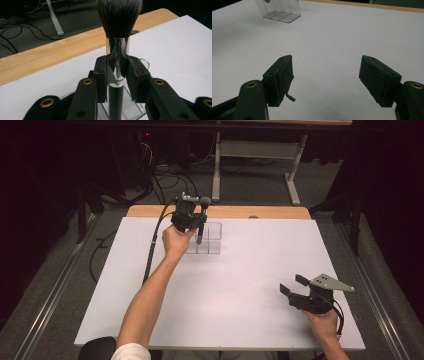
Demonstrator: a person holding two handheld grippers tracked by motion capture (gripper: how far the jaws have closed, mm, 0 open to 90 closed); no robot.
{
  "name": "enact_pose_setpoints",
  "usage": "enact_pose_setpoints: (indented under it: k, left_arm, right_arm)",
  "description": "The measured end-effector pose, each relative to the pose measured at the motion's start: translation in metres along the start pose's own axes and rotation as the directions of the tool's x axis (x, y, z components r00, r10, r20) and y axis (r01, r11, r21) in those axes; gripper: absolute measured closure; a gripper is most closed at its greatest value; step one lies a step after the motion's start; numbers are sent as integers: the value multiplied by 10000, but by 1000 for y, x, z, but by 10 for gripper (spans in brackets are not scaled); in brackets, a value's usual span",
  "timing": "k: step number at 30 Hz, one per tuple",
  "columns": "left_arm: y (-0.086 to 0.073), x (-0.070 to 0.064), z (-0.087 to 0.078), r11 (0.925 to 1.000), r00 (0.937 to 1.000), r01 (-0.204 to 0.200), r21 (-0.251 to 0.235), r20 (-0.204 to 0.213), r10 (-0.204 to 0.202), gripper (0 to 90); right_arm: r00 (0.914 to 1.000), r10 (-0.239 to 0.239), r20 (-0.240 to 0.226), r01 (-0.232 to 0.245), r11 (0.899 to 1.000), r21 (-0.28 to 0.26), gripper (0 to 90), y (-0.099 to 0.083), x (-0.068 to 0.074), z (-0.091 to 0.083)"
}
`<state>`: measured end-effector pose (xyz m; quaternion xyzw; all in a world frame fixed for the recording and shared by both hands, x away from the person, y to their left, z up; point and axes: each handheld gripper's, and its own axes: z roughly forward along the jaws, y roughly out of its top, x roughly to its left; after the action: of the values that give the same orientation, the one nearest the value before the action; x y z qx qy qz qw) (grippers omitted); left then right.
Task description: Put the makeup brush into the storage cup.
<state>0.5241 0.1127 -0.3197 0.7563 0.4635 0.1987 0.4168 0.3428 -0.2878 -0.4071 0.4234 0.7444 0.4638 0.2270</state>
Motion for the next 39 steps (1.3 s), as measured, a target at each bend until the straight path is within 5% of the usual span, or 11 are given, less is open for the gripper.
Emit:
enact_pose_setpoints:
  k: [23, 29, 39]
  left_arm:
    - [-6, 0, 4, 9991, 9998, -159, 385, 134, 154, 694]
    - [-5, -1, -3, 9988, 9984, -254, 410, 514, 233, 475]
    - [-4, -2, -14, 9996, 9971, -251, 98, 728, 244, 391]
  right_arm:
    - [10000, -13, 3, 13, 10000, 6, 293, 0, 0, 0]
    - [10000, -8, 20, 8, 10000, 23, 292, 0, 0, 0]
    - [10000, 0, 33, 0, 10000, 23, 293, 0, 1, 1]
